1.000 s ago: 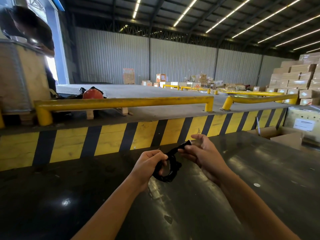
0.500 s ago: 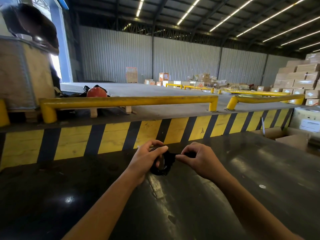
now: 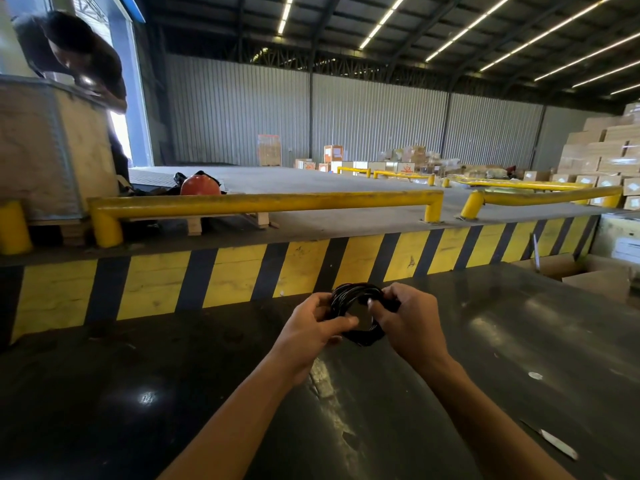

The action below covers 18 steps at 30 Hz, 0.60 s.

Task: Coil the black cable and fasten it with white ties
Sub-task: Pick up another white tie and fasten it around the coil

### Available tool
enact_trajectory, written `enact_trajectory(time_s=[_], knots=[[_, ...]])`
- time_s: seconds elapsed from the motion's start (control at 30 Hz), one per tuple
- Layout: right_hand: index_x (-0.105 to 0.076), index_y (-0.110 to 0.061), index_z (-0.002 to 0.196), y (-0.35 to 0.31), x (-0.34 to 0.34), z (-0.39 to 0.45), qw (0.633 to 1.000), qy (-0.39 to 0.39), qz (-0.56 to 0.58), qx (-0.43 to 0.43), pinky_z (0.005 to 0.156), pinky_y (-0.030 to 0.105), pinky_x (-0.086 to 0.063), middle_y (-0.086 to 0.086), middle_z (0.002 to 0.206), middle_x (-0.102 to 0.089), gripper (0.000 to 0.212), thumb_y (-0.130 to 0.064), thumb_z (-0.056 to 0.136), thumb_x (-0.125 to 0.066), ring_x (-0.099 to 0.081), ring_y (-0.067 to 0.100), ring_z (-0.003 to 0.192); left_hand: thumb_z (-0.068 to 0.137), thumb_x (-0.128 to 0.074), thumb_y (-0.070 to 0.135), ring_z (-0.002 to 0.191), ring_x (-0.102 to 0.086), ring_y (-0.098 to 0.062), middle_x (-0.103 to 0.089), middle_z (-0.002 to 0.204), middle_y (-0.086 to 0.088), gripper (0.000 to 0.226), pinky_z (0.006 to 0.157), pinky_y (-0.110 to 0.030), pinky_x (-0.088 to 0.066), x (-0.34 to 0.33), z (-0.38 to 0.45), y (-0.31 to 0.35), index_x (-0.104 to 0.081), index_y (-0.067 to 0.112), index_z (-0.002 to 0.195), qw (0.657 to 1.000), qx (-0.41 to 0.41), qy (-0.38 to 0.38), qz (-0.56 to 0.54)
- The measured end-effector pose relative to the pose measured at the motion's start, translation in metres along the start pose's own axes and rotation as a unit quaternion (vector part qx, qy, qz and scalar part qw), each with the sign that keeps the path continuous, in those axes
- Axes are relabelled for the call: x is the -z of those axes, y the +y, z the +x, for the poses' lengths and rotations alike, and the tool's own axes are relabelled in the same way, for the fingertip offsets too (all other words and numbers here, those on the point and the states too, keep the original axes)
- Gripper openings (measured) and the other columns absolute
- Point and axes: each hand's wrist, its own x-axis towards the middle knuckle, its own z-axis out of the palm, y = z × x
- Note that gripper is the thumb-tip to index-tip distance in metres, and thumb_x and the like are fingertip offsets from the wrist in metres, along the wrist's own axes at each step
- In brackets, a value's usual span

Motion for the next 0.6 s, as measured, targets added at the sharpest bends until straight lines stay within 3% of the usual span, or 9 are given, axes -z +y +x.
enact_trajectory(time_s=[0.1, 0.23, 0.33, 0.43, 0.53, 0.6], knots=[[-0.063, -0.013, 0.077, 0.0, 0.0, 0.001, 1.0, -0.001, 0.01, -0.016, 0.051, 0.019, -0.055, -0.003, 0.067, -0.064, 0.008, -0.017, 0.082, -0.067, -0.064, 0.006, 0.058, 0.081, -0.064, 0.007, 0.103, -0.067, -0.024, -0.069, 0.112, -0.012, 0.035, 0.09, -0.041, -0.054, -0.001, -0.001, -0.007, -0.058, 0.008, 0.116, 0.998, -0.015, 0.019, -0.054], [-0.066, -0.012, 0.078, 0.001, 0.001, 0.0, 0.999, -0.009, 0.0, -0.033, 0.047, 0.012, -0.047, -0.006, 0.065, -0.061, 0.01, -0.021, 0.083, -0.068, -0.059, 0.003, 0.057, 0.083, -0.062, 0.007, 0.097, -0.07, -0.022, -0.071, 0.105, -0.01, 0.03, 0.078, -0.032, -0.058, -0.006, -0.002, -0.008, -0.063, 0.01, 0.113, 0.996, -0.061, 0.052, -0.049], [-0.069, -0.008, 0.089, -0.002, 0.0, -0.003, 0.999, -0.011, -0.034, -0.007, 0.054, 0.01, -0.042, -0.003, 0.082, -0.059, 0.016, -0.023, 0.084, -0.066, -0.053, 0.004, 0.067, 0.083, -0.064, 0.009, 0.096, -0.07, -0.016, -0.072, 0.104, -0.008, 0.03, 0.073, -0.024, -0.057, -0.012, -0.002, -0.009, -0.064, 0.015, 0.112, 0.993, -0.089, 0.077, -0.02], [-0.065, -0.008, 0.097, -0.006, -0.005, -0.008, 0.999, -0.025, -0.035, -0.007, 0.062, 0.009, -0.041, 0.0, 0.101, -0.052, 0.018, -0.022, 0.088, -0.06, -0.049, 0.005, 0.08, 0.083, -0.065, 0.011, 0.093, -0.07, -0.013, -0.072, 0.1, -0.003, 0.025, 0.075, -0.022, -0.056, -0.017, -0.001, -0.01, -0.065, 0.031, 0.099, 0.988, -0.117, 0.097, 0.01], [-0.061, -0.01, 0.095, -0.009, -0.003, -0.014, 0.999, -0.017, -0.042, -0.002, 0.064, 0.007, -0.039, -0.002, 0.106, -0.045, 0.017, -0.025, 0.087, -0.06, -0.047, 0.003, 0.085, 0.083, -0.066, 0.012, 0.091, -0.069, -0.007, -0.072, 0.095, 0.005, 0.03, 0.073, -0.02, -0.055, -0.02, 0.0, -0.011, -0.06, 0.041, 0.091, 0.986, -0.128, 0.108, 0.017], [-0.063, -0.011, 0.092, -0.008, 0.004, -0.014, 0.998, 0.01, -0.054, 0.012, 0.067, 0.008, -0.039, -0.004, 0.105, -0.045, 0.019, -0.029, 0.085, -0.063, -0.048, 0.005, 0.086, 0.083, -0.066, 0.013, 0.092, -0.069, -0.008, -0.071, 0.098, 0.003, 0.028, 0.073, -0.019, -0.055, -0.02, 0.002, -0.012, -0.061, 0.038, 0.094, 0.984, -0.131, 0.116, 0.02]])
